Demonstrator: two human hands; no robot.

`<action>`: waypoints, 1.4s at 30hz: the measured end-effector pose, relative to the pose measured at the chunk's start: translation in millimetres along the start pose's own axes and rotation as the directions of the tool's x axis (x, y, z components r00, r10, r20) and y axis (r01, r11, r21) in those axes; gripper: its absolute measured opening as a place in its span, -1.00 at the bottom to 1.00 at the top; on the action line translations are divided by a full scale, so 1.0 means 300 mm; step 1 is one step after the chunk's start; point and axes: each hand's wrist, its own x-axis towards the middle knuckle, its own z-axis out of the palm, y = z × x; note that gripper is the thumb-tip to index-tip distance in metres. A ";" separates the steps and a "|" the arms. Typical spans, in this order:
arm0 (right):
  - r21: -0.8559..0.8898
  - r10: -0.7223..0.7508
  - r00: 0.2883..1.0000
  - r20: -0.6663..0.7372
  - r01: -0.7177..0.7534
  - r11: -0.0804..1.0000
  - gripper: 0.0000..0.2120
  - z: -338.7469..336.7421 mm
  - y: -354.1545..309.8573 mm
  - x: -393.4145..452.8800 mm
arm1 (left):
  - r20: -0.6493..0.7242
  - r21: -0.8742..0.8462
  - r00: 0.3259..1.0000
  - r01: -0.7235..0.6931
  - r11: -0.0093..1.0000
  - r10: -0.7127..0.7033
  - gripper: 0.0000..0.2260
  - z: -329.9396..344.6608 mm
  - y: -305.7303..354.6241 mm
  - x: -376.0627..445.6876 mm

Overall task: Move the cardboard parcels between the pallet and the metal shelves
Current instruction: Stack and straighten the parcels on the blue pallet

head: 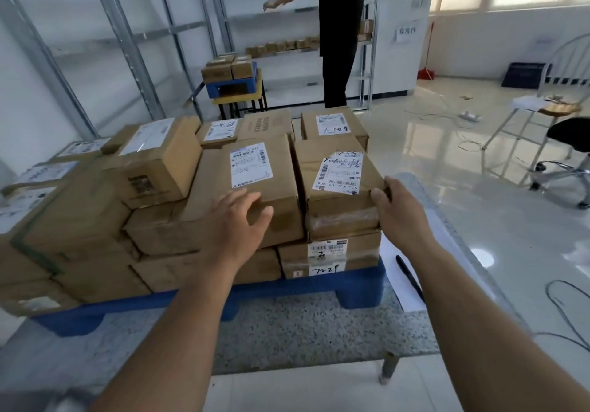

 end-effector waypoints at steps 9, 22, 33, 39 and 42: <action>0.300 0.073 0.996 0.042 -0.082 0.950 -0.71 -0.045 0.017 0.027 | 0.124 -0.054 0.958 -0.254 0.966 0.259 -0.41 0.049 0.157 0.091; 0.411 -0.075 0.939 0.337 -0.075 0.909 -0.79 -0.066 0.125 0.139 | 0.250 -0.072 0.961 -0.102 0.992 0.117 -0.59 0.080 0.198 0.104; 0.438 -0.187 0.782 0.594 -0.119 0.891 -0.68 -0.014 0.297 0.254 | 0.047 0.092 0.990 0.128 0.987 -0.133 -0.58 0.163 0.335 0.104; 0.255 -0.254 0.769 0.586 0.123 0.959 -0.67 -0.023 0.287 0.249 | 0.044 0.045 0.986 0.159 0.986 -0.161 -0.68 0.160 0.330 0.100; 0.169 -0.312 0.746 0.588 0.264 0.950 -0.68 -0.031 0.286 0.242 | 0.050 0.066 0.984 0.166 0.984 -0.169 -0.68 0.158 0.332 0.103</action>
